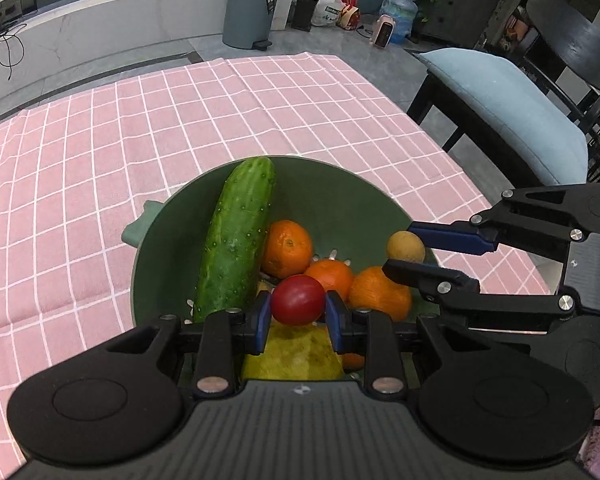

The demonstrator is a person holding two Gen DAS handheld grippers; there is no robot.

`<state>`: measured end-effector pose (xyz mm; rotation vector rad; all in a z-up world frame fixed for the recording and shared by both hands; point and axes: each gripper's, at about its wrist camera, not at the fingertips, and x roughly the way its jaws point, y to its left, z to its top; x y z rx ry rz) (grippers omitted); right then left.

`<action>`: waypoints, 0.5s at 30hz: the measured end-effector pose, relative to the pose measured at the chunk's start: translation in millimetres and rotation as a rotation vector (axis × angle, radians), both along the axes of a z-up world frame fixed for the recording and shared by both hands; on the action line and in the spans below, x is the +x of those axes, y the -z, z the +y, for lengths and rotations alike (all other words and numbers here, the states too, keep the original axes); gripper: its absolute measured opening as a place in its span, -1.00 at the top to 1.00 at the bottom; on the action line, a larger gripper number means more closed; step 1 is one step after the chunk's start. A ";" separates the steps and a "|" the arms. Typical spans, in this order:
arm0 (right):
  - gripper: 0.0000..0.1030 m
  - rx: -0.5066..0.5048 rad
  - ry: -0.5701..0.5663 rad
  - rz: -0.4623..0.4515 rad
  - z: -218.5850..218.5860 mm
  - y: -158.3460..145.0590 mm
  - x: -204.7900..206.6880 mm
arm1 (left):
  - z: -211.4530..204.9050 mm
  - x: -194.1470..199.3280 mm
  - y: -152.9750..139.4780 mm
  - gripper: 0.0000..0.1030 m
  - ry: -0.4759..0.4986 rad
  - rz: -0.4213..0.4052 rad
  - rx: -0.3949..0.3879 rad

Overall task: Organize fruits
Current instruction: 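Carry the kiwi and tomato into the colander and open both tools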

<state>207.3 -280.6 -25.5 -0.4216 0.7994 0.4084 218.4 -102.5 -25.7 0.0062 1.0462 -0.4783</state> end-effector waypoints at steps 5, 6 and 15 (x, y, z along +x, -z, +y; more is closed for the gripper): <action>0.61 -0.019 -0.014 0.005 5.2 7.2 6.2 | -3.4 5.5 10.2 0.38 0.002 0.012 0.019; 0.62 -0.024 -0.017 0.007 6.4 8.7 7.3 | -3.9 6.5 11.7 0.38 0.002 0.015 0.015; 0.61 -0.037 -0.020 0.013 8.2 16.0 14.3 | -7.8 12.4 20.8 0.37 0.001 0.036 0.024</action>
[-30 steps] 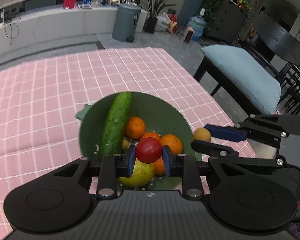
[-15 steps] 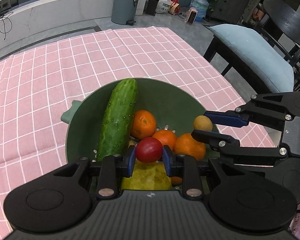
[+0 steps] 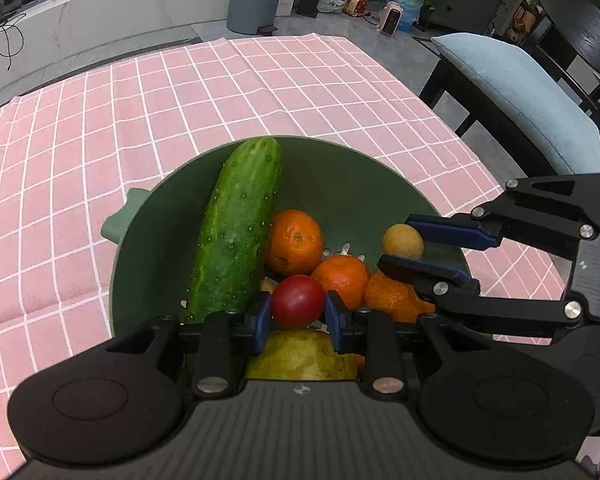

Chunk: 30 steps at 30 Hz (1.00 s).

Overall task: Organize fruits
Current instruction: 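Carry the kiwi and tomato into the colander and open both tools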

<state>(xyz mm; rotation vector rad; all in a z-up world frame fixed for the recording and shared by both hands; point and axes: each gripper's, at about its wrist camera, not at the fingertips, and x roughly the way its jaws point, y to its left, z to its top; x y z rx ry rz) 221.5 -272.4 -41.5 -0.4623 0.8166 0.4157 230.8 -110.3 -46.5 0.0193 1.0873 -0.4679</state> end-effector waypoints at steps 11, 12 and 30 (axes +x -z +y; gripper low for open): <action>0.59 -0.013 -0.031 0.012 0.3 -4.4 -2.3 | -1.6 -8.4 -6.2 0.19 0.001 -0.024 0.029; 0.59 -0.017 -0.036 0.017 0.4 -5.2 -2.1 | -0.4 -9.8 -8.8 0.16 0.003 -0.023 0.025; -0.47 0.043 -0.053 -0.068 -1.0 -68.1 -58.9 | 27.1 -83.8 -89.7 -0.32 -0.055 -0.283 0.040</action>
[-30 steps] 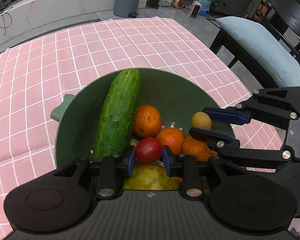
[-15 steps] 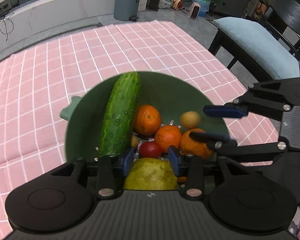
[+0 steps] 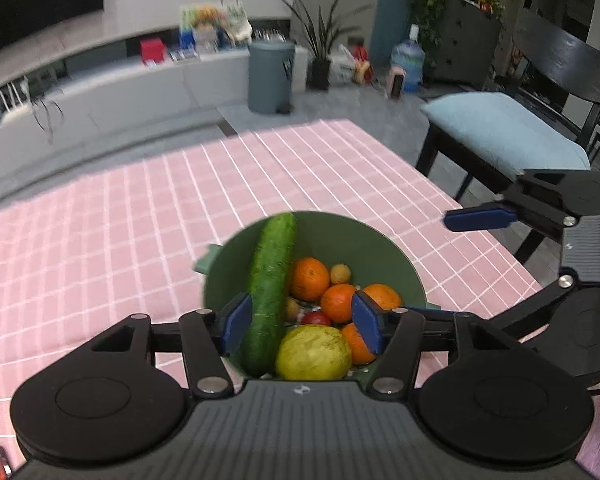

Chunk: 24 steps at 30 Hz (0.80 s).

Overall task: Organize fruits
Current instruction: 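Carry the kiwi and tomato into the colander and open both tools, then lift both open tools away from the colander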

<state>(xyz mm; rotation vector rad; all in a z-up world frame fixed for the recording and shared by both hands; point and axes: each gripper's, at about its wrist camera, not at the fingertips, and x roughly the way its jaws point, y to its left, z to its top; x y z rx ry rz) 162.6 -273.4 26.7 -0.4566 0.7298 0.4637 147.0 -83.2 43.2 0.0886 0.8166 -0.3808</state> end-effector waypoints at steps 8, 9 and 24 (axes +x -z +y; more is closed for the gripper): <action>-0.60 0.109 0.113 -0.066 -5.2 -16.4 -56.1 | 14.2 -53.5 -20.7 -0.44 -0.067 -0.166 0.071; -0.62 0.124 0.132 -0.075 -5.0 -17.4 -62.7 | 15.3 -59.6 -21.7 -0.45 -0.074 -0.182 0.073; -0.80 0.431 0.455 -0.182 -3.0 -0.5 -132.0 | 29.8 -114.2 -1.0 -0.70 -0.276 -0.328 0.098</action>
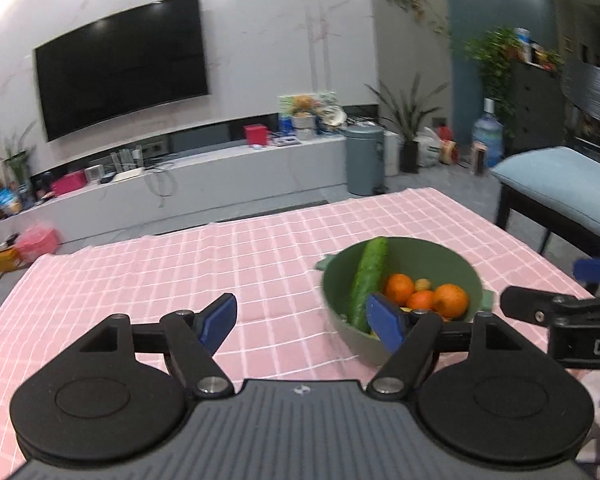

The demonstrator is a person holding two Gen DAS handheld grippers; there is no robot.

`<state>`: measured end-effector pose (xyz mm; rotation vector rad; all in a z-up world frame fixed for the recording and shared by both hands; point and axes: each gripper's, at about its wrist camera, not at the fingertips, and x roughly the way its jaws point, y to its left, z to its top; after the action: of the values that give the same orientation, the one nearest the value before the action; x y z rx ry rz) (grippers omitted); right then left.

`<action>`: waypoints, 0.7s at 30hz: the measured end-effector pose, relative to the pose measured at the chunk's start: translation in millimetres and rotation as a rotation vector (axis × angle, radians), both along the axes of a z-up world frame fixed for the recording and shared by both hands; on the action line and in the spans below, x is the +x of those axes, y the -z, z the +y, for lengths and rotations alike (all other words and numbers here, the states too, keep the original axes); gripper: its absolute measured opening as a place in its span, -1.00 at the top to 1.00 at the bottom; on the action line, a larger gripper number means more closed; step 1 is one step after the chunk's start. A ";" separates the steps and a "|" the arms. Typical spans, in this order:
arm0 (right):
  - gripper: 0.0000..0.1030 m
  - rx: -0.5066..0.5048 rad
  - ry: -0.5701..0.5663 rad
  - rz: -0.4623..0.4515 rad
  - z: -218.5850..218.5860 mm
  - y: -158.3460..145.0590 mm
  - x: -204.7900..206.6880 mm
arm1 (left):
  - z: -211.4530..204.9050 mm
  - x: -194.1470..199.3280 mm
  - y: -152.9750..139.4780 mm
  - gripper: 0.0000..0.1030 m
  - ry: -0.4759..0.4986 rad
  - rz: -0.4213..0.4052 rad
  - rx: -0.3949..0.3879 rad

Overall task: Organize fruits
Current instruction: 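Lift both open tools away from the colander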

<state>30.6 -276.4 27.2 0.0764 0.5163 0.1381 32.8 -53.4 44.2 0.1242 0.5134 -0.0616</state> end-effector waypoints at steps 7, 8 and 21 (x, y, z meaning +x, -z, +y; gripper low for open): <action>-0.82 -0.037 -0.035 -0.043 16.2 25.8 -10.9 | 5.7 -10.2 20.3 -0.71 -0.039 0.010 0.021; -0.82 -0.038 -0.040 -0.044 16.3 29.0 -12.3 | 6.5 -10.3 23.5 -0.71 -0.046 0.014 0.028; -0.87 0.028 -0.016 -0.027 6.4 47.1 -10.8 | 27.5 -14.0 52.6 -0.72 -0.120 0.048 -0.027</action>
<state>19.8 -270.1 -19.9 0.0972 0.4877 0.1615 18.7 -25.9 -8.4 0.0654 0.5666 0.0455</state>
